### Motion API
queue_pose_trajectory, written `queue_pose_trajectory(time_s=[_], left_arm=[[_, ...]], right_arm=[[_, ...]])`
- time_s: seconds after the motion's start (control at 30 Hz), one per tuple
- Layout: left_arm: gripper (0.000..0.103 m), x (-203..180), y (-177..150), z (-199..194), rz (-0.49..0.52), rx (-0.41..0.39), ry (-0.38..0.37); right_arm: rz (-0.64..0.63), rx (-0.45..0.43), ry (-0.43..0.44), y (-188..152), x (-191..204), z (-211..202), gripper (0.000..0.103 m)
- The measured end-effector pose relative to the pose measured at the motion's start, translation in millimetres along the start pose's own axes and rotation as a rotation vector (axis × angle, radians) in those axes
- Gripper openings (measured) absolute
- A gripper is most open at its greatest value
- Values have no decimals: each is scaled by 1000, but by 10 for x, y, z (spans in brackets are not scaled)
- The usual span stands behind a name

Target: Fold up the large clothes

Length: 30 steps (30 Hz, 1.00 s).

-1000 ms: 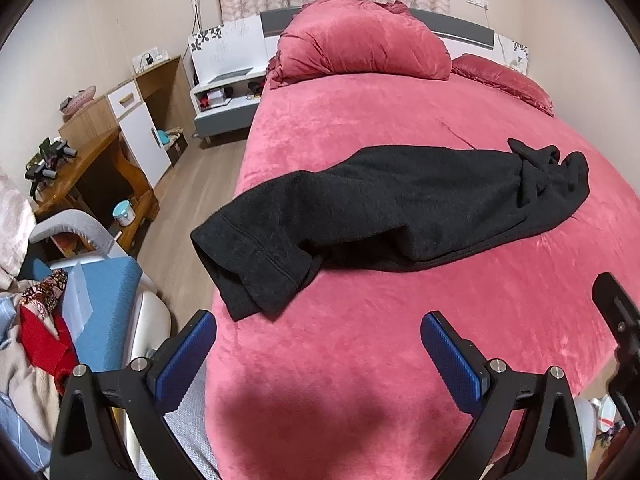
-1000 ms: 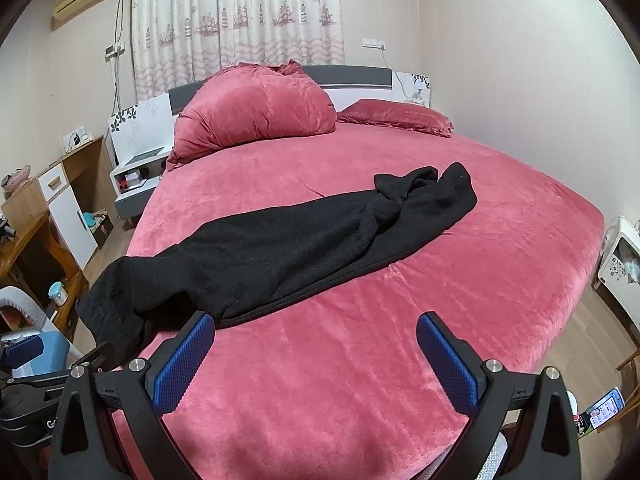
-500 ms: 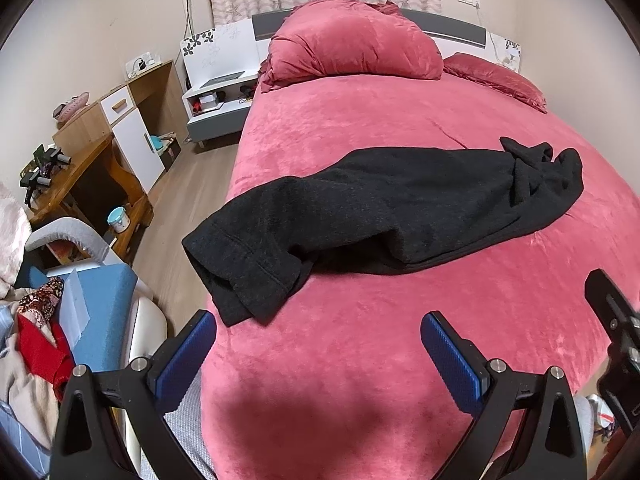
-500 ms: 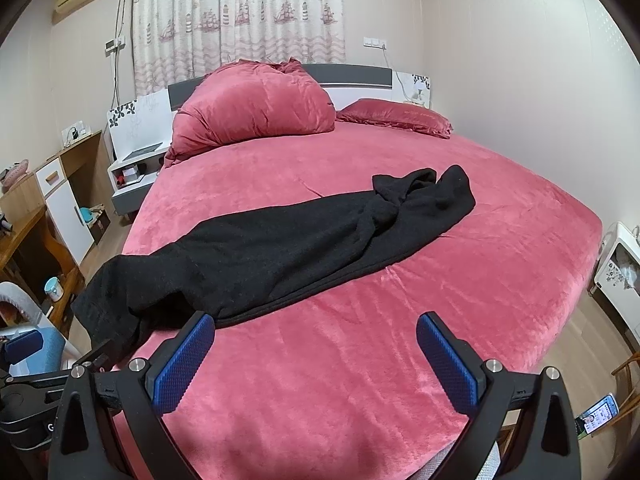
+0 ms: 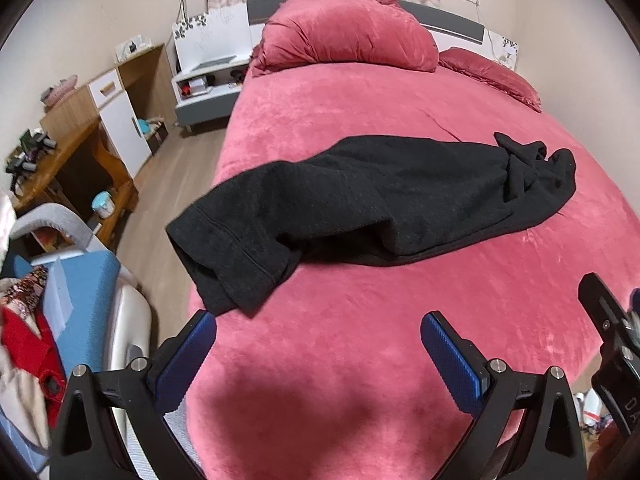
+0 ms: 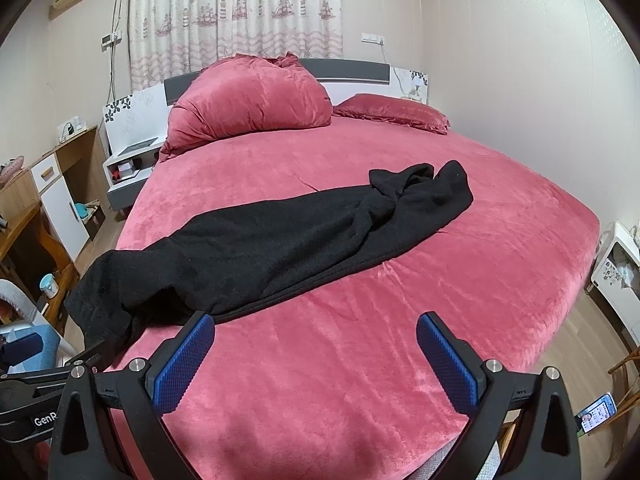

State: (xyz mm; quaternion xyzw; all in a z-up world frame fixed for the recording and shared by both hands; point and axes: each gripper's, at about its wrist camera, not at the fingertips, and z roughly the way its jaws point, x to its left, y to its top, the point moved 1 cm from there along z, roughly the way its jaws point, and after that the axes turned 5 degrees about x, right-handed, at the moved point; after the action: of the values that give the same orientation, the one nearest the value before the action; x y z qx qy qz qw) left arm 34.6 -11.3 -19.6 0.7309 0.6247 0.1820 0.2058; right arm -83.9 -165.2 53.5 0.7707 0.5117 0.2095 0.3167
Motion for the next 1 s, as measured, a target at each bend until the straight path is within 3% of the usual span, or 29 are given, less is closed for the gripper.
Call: queue_pose_trajectory(time_s=[0.27, 0.47, 0.6, 0.77, 1.0], left_arm=[[103, 289, -36, 167, -75, -52, -233], [103, 562, -45, 446, -120, -23, -163], [101, 808, -27, 638, -216, -4, -157], [93, 1004, 80, 789, -294, -6, -215], [90, 1140, 313, 1011, -329, -5, -213]], right_arm=[[-12, 45, 35, 38, -112, 251, 103], [100, -50, 133, 100, -490, 505, 103], [81, 98, 103, 175, -671, 876, 103], [65, 120, 47, 292, -859, 1201, 101], [101, 168, 58, 701, -1001, 1742, 91]])
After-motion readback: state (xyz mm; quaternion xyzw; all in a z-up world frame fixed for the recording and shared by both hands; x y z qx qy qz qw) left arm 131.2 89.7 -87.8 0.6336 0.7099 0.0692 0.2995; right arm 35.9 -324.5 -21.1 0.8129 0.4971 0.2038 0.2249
